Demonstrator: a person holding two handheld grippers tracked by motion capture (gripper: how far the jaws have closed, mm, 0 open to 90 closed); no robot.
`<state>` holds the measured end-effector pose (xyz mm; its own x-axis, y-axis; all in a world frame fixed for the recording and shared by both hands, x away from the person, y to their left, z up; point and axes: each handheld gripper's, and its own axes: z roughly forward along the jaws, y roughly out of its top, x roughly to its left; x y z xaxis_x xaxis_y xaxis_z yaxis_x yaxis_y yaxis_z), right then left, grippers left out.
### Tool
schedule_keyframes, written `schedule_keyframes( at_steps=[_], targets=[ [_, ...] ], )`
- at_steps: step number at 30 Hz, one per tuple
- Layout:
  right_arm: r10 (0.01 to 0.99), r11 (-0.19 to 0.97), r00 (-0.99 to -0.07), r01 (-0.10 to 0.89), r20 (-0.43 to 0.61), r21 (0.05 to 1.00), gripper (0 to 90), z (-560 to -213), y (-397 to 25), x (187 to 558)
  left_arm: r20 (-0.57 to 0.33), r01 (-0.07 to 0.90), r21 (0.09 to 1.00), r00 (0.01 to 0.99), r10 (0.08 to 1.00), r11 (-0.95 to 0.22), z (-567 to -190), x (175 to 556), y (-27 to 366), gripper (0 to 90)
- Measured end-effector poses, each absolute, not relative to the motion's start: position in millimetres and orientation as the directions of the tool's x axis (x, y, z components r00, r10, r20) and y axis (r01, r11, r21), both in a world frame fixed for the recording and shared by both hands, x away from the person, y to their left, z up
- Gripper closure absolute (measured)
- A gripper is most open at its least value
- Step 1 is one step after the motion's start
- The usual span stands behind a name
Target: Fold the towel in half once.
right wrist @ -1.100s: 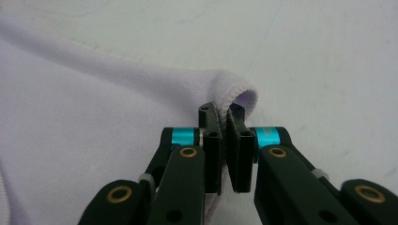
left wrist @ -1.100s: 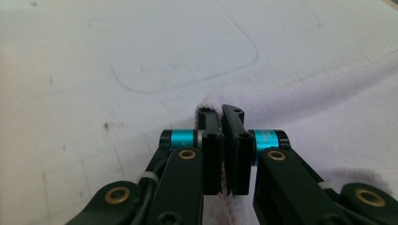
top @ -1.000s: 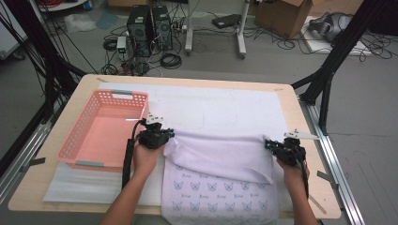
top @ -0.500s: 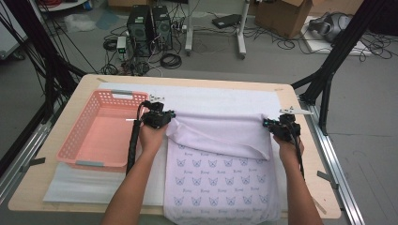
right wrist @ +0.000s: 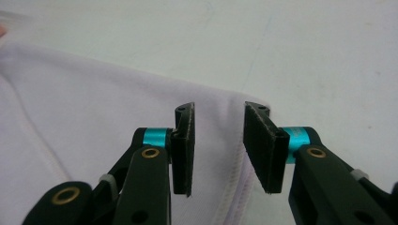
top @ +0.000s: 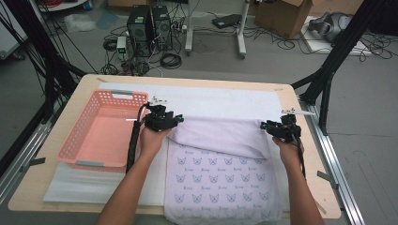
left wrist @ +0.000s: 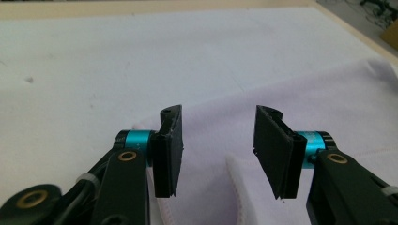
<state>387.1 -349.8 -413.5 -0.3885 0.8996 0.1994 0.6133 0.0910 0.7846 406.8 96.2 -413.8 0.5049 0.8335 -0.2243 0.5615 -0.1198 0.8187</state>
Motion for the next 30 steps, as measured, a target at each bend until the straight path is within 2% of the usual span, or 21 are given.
schedule_keyframes(
  at_steps=[5,7,10,12,18,20,23,30],
  targets=[
    [0.883,0.115,-0.421,0.622,0.208,0.774,63.6,-412.5,-352.0,368.1,-0.237,0.596,0.79,0.51,0.827,-0.142,-429.8,400.4,96.8,53.3],
    [0.868,0.119,-0.441,0.63,0.227,0.767,62.1,-414.5,-353.6,360.5,-0.24,0.608,0.779,0.515,0.823,-0.153,-433.8,397.6,95.3,57.7],
    [0.826,0.125,-0.494,0.631,0.272,0.765,58.2,-419.3,-355.4,347.8,-0.221,0.607,0.769,0.545,0.809,-0.199,-435.9,393.2,92.9,76.0],
    [0.804,0.125,-0.521,0.62,0.287,0.775,56.5,-421.3,-354.9,338.0,-0.2,0.593,0.774,0.563,0.802,-0.223,-433.5,389.5,90.4,85.0],
    [0.733,0.168,-0.62,0.564,0.28,0.808,54.6,-423.7,-345.0,307.1,-0.19,0.552,0.806,0.581,0.792,-0.212,-428.1,374.5,89.1,86.8],
    [0.74,0.205,-0.63,0.548,0.238,0.811,60.7,-425.8,-341.4,300.9,-0.187,0.543,0.812,0.59,0.786,-0.214,-428.4,368.1,91.6,86.9],
    [0.777,0.274,-0.612,0.542,0.149,0.795,85.6,-428.7,-339.3,293.5,-0.196,0.53,0.824,0.599,0.776,-0.201,-427.9,357.3,95.3,86.8],
    [0.832,0.238,-0.542,0.544,0.121,0.805,86.4,-431.0,-357.5,282.3,-0.211,0.49,0.853,0.64,0.739,-0.181,-427.8,323.6,103.5,86.6]
  ],
)
